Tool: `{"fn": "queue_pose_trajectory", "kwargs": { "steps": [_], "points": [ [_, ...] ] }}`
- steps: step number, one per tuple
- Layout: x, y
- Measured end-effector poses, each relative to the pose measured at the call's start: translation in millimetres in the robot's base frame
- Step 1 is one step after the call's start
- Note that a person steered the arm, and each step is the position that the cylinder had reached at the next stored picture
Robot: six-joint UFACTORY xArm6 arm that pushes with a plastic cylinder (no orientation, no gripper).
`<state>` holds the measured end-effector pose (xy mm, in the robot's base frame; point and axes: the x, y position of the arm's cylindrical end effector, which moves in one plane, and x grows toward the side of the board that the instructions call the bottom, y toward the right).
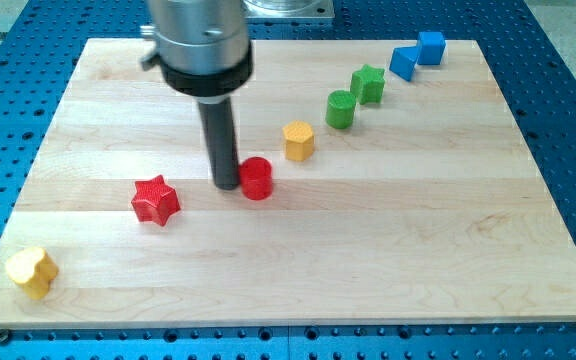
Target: Move the red star diagonally to the red circle
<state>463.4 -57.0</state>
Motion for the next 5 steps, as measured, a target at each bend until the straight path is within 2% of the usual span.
{"fn": "queue_pose_trajectory", "kwargs": {
  "steps": [1,2,3,4,5],
  "points": [
    [22,-2],
    [67,11],
    [23,-6],
    [9,-76],
    [34,-102]
  ]
}}
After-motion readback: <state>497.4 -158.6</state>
